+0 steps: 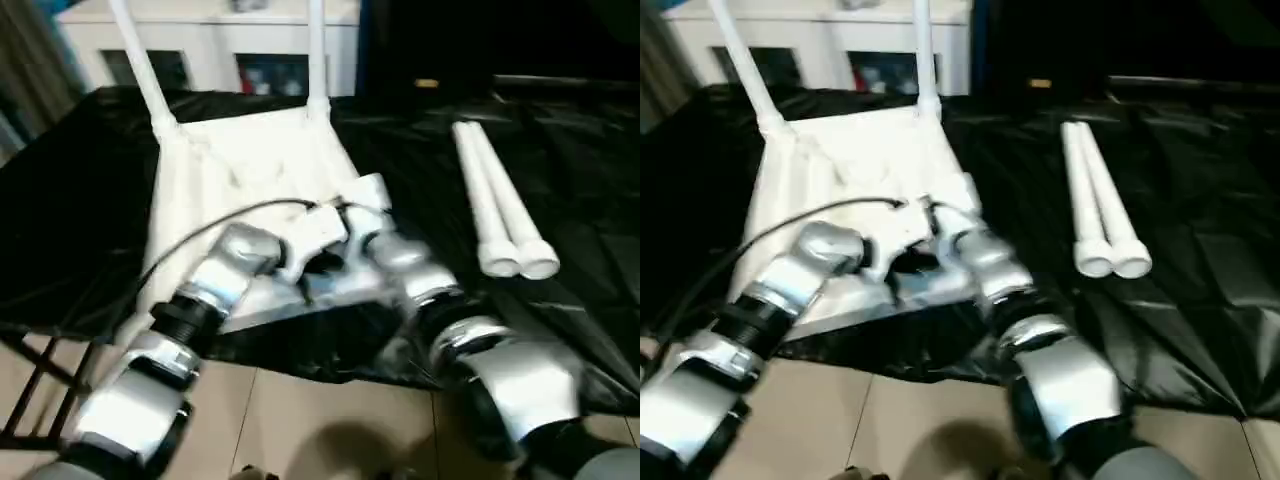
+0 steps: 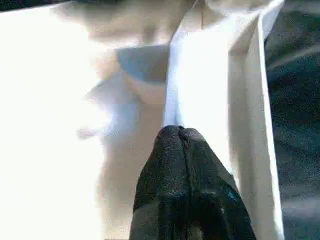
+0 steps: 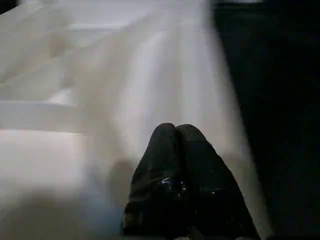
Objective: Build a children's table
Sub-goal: Rotate table base, then pick table leg
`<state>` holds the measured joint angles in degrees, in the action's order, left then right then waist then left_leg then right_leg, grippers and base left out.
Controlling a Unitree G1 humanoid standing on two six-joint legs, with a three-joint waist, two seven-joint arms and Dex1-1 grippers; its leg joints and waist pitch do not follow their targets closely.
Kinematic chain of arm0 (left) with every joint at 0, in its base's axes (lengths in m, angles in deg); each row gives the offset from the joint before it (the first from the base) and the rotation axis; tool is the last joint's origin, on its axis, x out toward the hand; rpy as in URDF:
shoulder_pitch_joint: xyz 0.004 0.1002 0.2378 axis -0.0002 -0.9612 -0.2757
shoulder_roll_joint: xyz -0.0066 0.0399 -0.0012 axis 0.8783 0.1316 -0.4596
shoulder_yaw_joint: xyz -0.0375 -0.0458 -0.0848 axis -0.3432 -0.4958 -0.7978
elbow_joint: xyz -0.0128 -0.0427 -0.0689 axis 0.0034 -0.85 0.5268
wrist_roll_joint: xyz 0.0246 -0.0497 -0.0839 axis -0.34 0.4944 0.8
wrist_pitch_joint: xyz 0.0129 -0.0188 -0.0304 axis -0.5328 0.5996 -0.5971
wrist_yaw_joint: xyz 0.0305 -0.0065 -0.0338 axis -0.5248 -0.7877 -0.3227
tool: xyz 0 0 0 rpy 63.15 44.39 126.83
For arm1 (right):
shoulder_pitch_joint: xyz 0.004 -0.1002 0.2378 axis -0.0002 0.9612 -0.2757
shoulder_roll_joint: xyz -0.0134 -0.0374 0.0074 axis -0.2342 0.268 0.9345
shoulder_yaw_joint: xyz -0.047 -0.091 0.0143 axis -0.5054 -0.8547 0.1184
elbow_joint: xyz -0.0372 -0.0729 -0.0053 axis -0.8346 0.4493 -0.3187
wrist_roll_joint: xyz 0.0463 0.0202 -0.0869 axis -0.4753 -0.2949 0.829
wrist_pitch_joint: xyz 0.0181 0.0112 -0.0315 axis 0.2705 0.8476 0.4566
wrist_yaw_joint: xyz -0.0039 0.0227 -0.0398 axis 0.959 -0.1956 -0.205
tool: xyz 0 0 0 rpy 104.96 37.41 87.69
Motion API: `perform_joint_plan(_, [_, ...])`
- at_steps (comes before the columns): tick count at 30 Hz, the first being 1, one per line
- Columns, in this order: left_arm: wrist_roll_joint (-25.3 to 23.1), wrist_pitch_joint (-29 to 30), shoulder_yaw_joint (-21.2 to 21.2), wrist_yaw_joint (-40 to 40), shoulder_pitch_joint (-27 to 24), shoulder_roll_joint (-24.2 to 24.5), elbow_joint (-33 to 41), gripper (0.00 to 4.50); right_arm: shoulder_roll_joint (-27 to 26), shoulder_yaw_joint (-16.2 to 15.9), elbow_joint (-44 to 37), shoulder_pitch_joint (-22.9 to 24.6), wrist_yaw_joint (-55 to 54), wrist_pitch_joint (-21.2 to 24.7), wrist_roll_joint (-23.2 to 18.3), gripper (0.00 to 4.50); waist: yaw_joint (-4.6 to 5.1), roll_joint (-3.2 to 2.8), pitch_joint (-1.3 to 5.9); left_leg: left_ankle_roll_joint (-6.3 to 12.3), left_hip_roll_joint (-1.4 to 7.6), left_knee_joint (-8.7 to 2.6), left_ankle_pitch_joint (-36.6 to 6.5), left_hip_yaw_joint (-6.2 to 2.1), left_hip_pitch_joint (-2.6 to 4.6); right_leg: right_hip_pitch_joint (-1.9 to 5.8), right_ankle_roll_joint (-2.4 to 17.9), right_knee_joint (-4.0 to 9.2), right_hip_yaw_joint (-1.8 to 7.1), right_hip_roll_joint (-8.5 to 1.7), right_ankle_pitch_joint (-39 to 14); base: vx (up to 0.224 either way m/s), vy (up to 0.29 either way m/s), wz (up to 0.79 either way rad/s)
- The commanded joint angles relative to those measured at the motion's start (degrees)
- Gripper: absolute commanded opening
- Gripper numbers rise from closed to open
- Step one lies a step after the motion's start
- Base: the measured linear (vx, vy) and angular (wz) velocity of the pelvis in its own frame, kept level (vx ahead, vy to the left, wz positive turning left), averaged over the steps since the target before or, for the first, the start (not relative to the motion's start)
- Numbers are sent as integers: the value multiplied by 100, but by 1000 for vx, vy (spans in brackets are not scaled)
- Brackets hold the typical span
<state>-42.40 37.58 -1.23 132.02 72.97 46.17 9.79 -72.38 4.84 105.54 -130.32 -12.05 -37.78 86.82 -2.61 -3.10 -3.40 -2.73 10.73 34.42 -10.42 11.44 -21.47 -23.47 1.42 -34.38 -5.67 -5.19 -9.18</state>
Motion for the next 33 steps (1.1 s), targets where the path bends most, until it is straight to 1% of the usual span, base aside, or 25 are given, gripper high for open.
perform_joint_plan(1, [-97, -168, -176, 4, -85, 246, 15, 0, 119, 276, -475, 153, 61, -127, -266, 4, -11, -26, 470, 201, 222, -380, -1210, -148, 81, 362, 1342, 337, 295, -375, -1022, 0, 0, 0])
perform_joint_plan(2, [-97, -168, -176, 4, -85, 246, 15, 0, 119, 276, -475, 153, 61, -127, -266, 4, -3, -13, 467, 226, 223, -381, -1211, -141, 72, 362, 1332, 344, 299, -377, -1009, 0, 0, 0])
perform_joint_plan(3, [-79, -192, -242, 60, -193, 413, 140, 0, 251, 501, -973, 323, 111, -119, -457, 4, 5, 0, 464, 245, 220, -378, -1197, -140, 64, 374, 1325, 340, 301, -375, -994, 0, 0, 0])
perform_joint_plan(5, [-60, -247, -244, 54, -209, 456, 135, 0, 281, 552, -1110, 369, 106, -113, -512, 4, -5, -5, 487, 343, 221, -363, -998, -138, 70, 364, 1371, 315, 296, -367, -825, 0, 0, 0])
perform_joint_plan(6, [30, -237, -328, 64, -274, 492, 265, 0, 380, 596, -1381, 471, 15, -30, -510, 32, 4, -63, 469, 322, 230, -371, -1057, -138, 78, 348, 1389, 333, 285, -351, -851, 0, 0, 0])
perform_joint_plan(7, [194, -203, -498, 38, -337, 473, 404, 0, 513, 682, -1678, 582, -4, 143, -560, 32, 14, -85, 478, 308, 223, -361, -1074, -134, 86, 345, 1409, 322, 284, -346, -831, 0, 0, 0])
perform_joint_plan(9, [471, -83, -706, 46, -455, 463, 626, 32, 778, 753, -2069, 741, -59, 444, -585, 45, 2, -51, 485, 308, 215, -355, -1065, -127, 88, 358, 1459, 319, 289, -341, -778, 0, 0, 0])
perform_joint_plan(10, [474, -81, -709, 46, -457, 464, 630, 41, 783, 754, -2075, 744, -59, 449, -585, 57, -8, -55, 483, 293, 218, -356, -1071, -129, 98, 355, 1463, 319, 286, -337, -804, 0, 0, 0])
perform_joint_plan(11, [386, -165, -642, -19, -514, 538, 664, 41, 933, 743, -2149, 788, -36, 659, -555, 57, -13, -31, 475, 290, 210, -358, -1100, -130, 95, 352, 1443, 328, 282, -323, -911, 0, 0, 0])
perform_joint_plan(13, [293, -247, -573, -65, -552, 601, 682, 54, 1034, 722, -2180, 812, -19, 801, -518, 79, -10, -38, 461, 261, 194, -358, -1194, -127, 86, 346, 1364, 359, 279, -325, -1144, 0, 0, 0])
perform_joint_plan(14, [289, -328, -590, -71, -591, 627, 762, 68, 1157, 681, -2202, 845, 32, 947, -458, 84, -6, -17, 459, 249, 196, -359, -1222, -124, 89, 345, 1330, 371, 279, -325, -1215, 0, 0, 0])
perform_joint_plan(15, [701, 38, -888, 37, -614, 484, 1157, 78, 1382, 678, -2088, 820, 39, 1139, -382, 88, -8, -22, 461, 235, 197, -359, -1177, -128, 80, 356, 1296, 370, 282, -333, -1251, 0, 0, 0])
perform_joint_plan(16, [988, 341, -1072, 105, -618, 381, 1463, 88, 1526, 693, -2054, 804, 36, 1327, -343, 106, -17, 15, 469, 209, 200, -345, -1066, -114, 84, 363, 1378, 360, 287, -338, -1159, 0, 0, 0])
perform_joint_plan(17, [988, 341, -1072, 105, -618, 381, 1463, 97, 1526, 693, -2054, 804, 36, 1327, -343, 118, -51, -2, 474, 237, 204, -330, -998, -103, 94, 343, 1439, 353, 292, -333, -1093, 0, 0, 0])
perform_joint_plan(19, [1349, 853, -1263, 95, -590, 189, 1932, 118, 1770, 731, -1959, 713, 3, 1584, -306, 130, -57, 37, 465, 300, 189, -328, -991, -101, 64, 351, 1392, 358, 282, -325, -1135, 0, 0, 0])
perform_joint_plan(20, [1387, 908, -1273, 89, -591, 170, 1974, 126, 1793, 727, -1936, 696, -1, 1618, -302, 138, -54, 47, 465, 283, 192, -325, -977, -93, 70, 358, 1399, 336, 282, -329, -1150, 0, 0, 0])
perform_joint_plan(21, [1482, 1049, -1301, 74, -594, 121, 2081, 126, 1853, 717, -1878, 654, -10, 1705, -292, 138, -66, 37, 462, 299, 195, -317, -951, -94, 80, 352, 1403, 361, 279, -336, -1220, 0, 0, 0])
perform_joint_plan(22, [1610, 1233, -1343, -69, -587, 3, 2223, 142, 1977, 656, -1662, 537, 24, 1812, -240, 162, -68, 37, 458, 318, 183, -308, -954, -92, 63, 348, 1383, 357, 271, -318, -1289, 0, 0, 0])
perform_joint_plan(23, [1613, 1241, -1345, -78, -587, -3, 2224, 153, 1980, 653, -1646, 530, 28, 1815, -238, 169, -60, 49, 455, 336, 172, -308, -957, -93, 56, 351, 1365, 376, 263, -308, -1319, 0, 0, 0])
perform_joint_plan(24, [1644, 1348, -1364, -200, -579, -78, 2228, 163, 2030, 610, -1418, 426, 96, 1838, -210, 174, -65, 30, 459, 328, 173, -300, -981, -91, 64, 347, 1354, 376, 261, -315, -1346, 0, 0, 0])
perform_joint_plan(27, [1523, 1468, -1292, -264, -651, -112, 2321, 187, 2081, 546, -1024, 255, 38, 1793, -92, 205, -33, 47, 455, 361, 151, -291, -1004, -97, 45, 354, 1258, 410, 243, -308, -1502, 0, 0, 0])
perform_joint_plan(28, [1512, 1526, -1267, -277, -695, -114, 2404, 208, 2088, 534, -908, 204, 19, 1788, -56, 219, -15, 42, 462, 362, 165, -291, -967, -110, 35, 362, 1267, 389, 241, -313, -1455, 0, 0, 0])
perform_joint_plan(30, [1556, 1656, -1222, -225, -783, -108, 2620, 216, 2095, 547, -714, 114, -19, 1745, -37, 227, -3, 46, 469, 387, 177, -290, -926, -116, 27, 365, 1305, 375, 241, -318, -1364, 0, 0, 0])
perform_joint_plan(31, [1577, 1789, -1189, -192, -845, -84, 2805, 224, 2102, 546, -549, 38, -40, 1802, -28, 238, -10, 29, 467, 415, 181, -287, -920, -107, 43, 340, 1329, 384, 240, -304, -1312, 0, 0, 0])
perform_joint_plan(33, [1582, 1844, -1155, -208, -869, -54, 2879, 233, 2113, 520, -461, 1, -73, 1784, 5, 248, -16, 25, 476, 430, 191, -285, -891, -108, 45, 338, 1400, 357, 238, -297, -1183, 0, 0, 0])
